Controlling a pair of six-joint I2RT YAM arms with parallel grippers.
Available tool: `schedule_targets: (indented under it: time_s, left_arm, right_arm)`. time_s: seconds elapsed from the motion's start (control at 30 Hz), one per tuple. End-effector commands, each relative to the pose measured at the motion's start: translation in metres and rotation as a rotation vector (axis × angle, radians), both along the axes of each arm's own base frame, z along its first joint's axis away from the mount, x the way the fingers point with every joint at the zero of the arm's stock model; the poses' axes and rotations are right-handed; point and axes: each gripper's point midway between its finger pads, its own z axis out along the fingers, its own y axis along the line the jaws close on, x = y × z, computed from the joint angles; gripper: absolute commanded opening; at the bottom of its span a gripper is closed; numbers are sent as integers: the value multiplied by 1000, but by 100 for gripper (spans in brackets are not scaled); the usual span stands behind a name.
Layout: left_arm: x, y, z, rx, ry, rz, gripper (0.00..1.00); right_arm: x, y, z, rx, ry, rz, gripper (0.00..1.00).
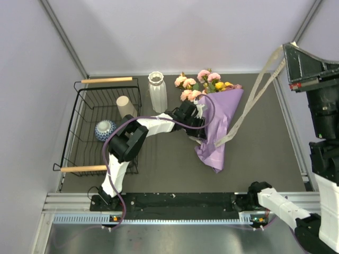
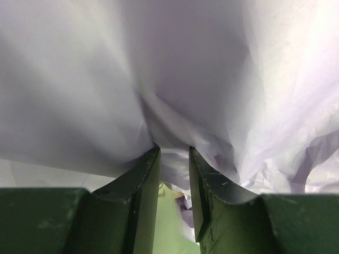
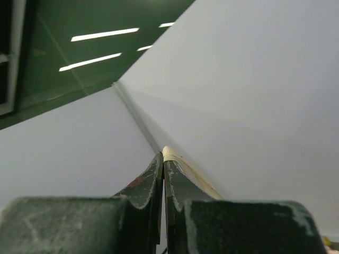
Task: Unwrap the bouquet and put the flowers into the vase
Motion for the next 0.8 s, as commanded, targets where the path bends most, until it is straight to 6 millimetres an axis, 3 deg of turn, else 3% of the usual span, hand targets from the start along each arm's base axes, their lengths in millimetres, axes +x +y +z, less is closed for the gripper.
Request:
schedule_targets:
  time_s: [0.0,0.17,0.2,0.33,0.4,0.53,0.57,0.7,0.73,0.77]
  left_arm:
    - [15,0,36,-47,-92,25,35]
    - [15,-1,57,-80,-116,29,36]
    - [15,0,60,-85,-124,31,38]
    - [16,1,86,-117,-174,30,42]
    - [14,3,105,-140,-198,27,47]
    - [7,10,145,-206,-251,13,52]
    - [3,14,164,-233,-282,15,54]
    - [-12,30,200,-292,-328,4,59]
    - [-15,33,208,-312,-329,3,61]
    - [-23,40,232,-364,-363,-12,63]
  right_arm:
    - [-12,42,35,5,-104,270,0]
    - [-17,73,65,43,-159,518,0]
    - [-8,83,65,59,-146,578,0]
    - [-10,106,72,74,-149,660,0]
    - [-19,124,74,50,-168,693,0]
    - [-13,160,68,26,-132,776,0]
    - [-13,165,67,21,-131,789,0]
    - [-23,194,65,-2,-142,850,0]
    - [-35,199,73,-1,-168,880,0]
    - [-27,216,65,-23,-144,892,0]
